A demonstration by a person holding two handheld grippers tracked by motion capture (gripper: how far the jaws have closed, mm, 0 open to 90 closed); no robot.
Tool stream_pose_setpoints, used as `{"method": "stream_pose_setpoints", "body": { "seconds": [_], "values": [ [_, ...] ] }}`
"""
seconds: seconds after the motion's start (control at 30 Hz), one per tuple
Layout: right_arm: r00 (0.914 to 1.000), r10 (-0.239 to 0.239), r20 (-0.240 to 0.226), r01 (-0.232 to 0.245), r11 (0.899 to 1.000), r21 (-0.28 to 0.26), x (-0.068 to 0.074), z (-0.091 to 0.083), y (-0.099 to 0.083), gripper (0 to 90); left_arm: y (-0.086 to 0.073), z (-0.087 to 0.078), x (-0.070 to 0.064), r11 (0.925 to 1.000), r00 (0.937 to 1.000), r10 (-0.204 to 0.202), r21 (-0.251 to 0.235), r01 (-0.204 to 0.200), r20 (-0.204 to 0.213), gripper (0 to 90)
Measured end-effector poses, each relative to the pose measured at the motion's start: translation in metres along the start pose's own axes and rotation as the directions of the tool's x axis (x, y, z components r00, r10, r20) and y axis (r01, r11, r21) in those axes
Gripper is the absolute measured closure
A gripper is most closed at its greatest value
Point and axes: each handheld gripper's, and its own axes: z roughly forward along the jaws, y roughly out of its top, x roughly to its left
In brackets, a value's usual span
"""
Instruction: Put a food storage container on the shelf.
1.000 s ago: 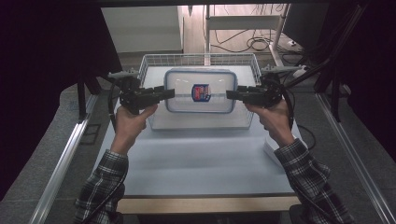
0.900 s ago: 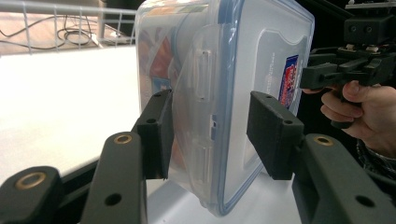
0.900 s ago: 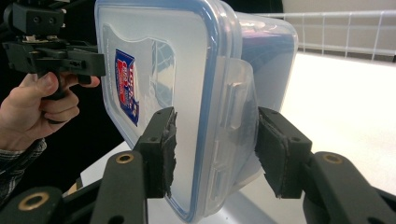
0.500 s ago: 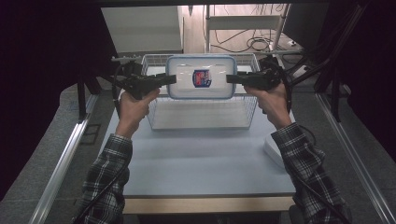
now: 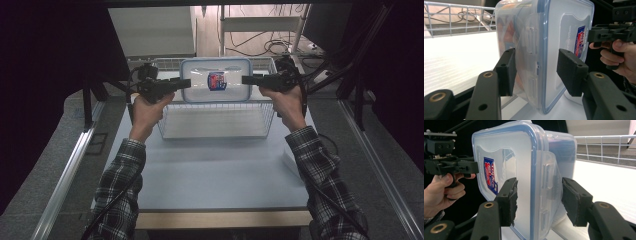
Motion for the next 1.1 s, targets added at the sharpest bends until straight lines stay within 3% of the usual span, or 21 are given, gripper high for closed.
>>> {"method": "stream_pose_setpoints", "body": {
  "seconds": [0.47,0.63,0.73,0.9,0.97,1.03,1.07,1.1],
  "values": [
    [0.9993,-0.020,0.033,0.019,1.000,0.015,0.0014,0.0005,0.0018,47.3,-0.0003,0.0004,-0.0040,0.9995,0.9988,0.030,-0.008,-0.030,-0.038,48.8],
    [0.9995,-0.019,0.026,0.019,1.000,0.016,0.0002,-0.0002,0.0012,48.2,-0.0008,0.0003,-0.0062,0.9983,0.9957,0.058,-0.007,-0.058,-0.073,51.5],
    [0.9995,-0.014,0.030,0.013,1.000,0.015,-0.0012,0.0006,0.0009,48.2,-0.0018,0.0041,-0.0081,0.9970,0.9920,0.077,0.018,-0.076,-0.100,52.1],
    [0.9995,0.003,0.031,-0.004,1.000,0.010,-0.0031,0.0014,0.0015,47.7,-0.0034,0.0058,-0.0056,0.9979,0.9938,0.064,0.015,-0.063,-0.092,53.0],
    [0.9992,-0.002,0.041,0.002,1.000,0.012,-0.0030,0.0020,0.0017,46.3,-0.0044,0.0065,-0.0057,0.9969,0.9921,0.073,0.036,-0.069,-0.102,53.5],
    [0.9985,0.003,0.054,-0.004,1.000,0.016,-0.0035,0.0027,0.0016,44.1,-0.0051,0.0088,-0.0067,0.9946,0.9864,0.086,0.069,-0.077,-0.140,54.0],
    [0.9985,0.003,0.054,-0.004,1.000,0.016,-0.0035,0.0027,0.0016,44.1,-0.0051,0.0088,-0.0067,0.9946,0.9864,0.086,0.069,-0.077,-0.140,53.1],
    [0.9979,0.016,0.063,-0.017,1.000,0.015,-0.0055,0.0033,0.0010,43.4,-0.0052,0.0090,-0.0051,0.9971,0.9906,0.061,0.053,-0.055,-0.122,53.2]
  ]
}}
